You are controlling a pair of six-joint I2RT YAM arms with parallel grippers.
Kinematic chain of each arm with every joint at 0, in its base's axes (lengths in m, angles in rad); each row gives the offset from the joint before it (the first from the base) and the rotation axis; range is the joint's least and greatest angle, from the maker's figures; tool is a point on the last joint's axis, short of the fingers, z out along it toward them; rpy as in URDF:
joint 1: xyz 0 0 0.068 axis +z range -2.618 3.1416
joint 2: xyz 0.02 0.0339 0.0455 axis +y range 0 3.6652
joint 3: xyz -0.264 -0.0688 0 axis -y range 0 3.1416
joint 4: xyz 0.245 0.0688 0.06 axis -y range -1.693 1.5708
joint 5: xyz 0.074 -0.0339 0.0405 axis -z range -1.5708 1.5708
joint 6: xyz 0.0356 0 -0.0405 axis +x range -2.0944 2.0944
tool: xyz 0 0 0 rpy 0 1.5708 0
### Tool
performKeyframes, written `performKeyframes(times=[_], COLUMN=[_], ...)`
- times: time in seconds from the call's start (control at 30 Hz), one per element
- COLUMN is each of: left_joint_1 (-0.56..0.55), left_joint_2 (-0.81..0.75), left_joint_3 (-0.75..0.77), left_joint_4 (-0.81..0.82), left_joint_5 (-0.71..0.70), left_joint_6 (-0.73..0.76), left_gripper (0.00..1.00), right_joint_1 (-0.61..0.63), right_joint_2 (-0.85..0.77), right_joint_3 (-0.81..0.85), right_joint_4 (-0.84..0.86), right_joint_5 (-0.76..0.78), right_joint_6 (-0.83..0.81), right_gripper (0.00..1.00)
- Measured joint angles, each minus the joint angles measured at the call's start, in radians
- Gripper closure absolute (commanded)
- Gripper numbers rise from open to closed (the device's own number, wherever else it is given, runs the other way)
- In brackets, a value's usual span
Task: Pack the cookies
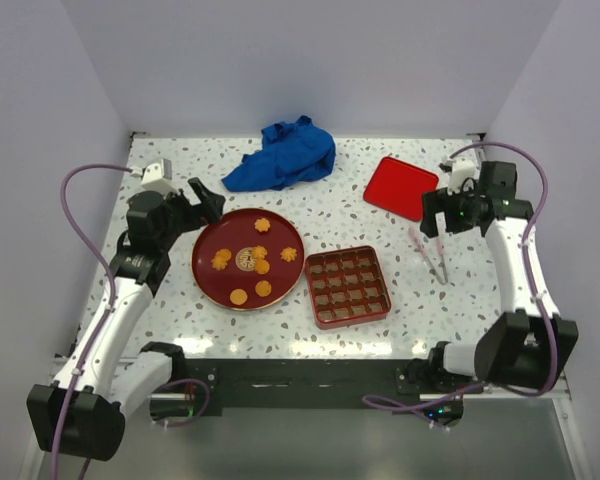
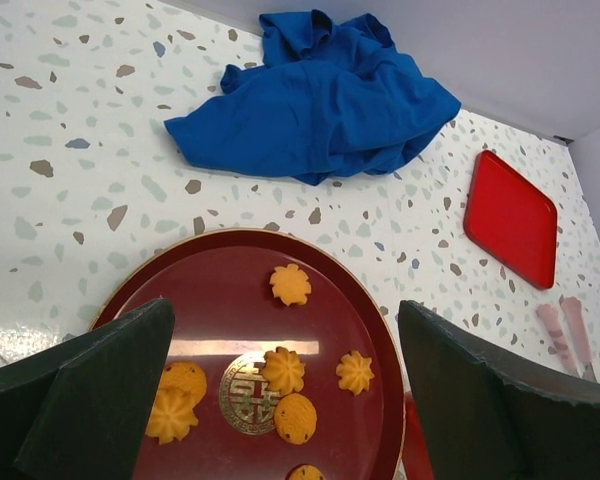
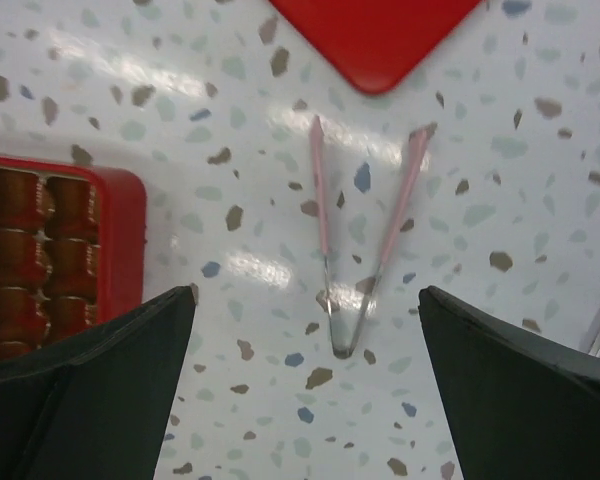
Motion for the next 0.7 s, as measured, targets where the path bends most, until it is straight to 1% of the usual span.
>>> performKeyframes(times=[0.1,0.17,0.33,0.4,0.53,0.57,0.7], left_joint_1=[0.000,0.000,0.000,0.000,0.000,0.000,0.000], left_joint_2=[0.000,0.000,-0.014,-0.023,-0.034,-0.036,-0.046], left_joint_3=[-0.015,-0.034,-0.092,-0.114,-0.133,-0.136,-0.144], left_joint_4=[0.018,0.023,0.026,0.027,0.028,0.030,0.031], left_joint_5=[0.006,0.008,0.011,0.013,0.014,0.014,0.015], left_joint_6=[0.000,0.000,-0.001,-0.002,-0.003,-0.003,-0.003], left_gripper=[0.01,0.01,0.01,0.01,0.01,0.01,0.01], right_joint_1=[-0.061,-0.064,-0.058,-0.059,-0.059,-0.059,-0.059], right_joint_2=[0.111,0.146,0.182,0.217,0.295,0.314,0.381], right_joint_3=[-0.024,-0.053,-0.097,-0.099,-0.108,-0.108,-0.108], right_joint_4=[-0.031,-0.056,-0.086,-0.084,-0.070,-0.066,-0.042], right_joint_5=[0.005,0.015,0.066,0.092,0.135,0.144,0.151], right_joint_6=[-0.037,-0.068,-0.138,-0.161,-0.192,-0.198,-0.204], right_gripper=[0.01,0.01,0.07,0.08,0.13,0.17,0.22])
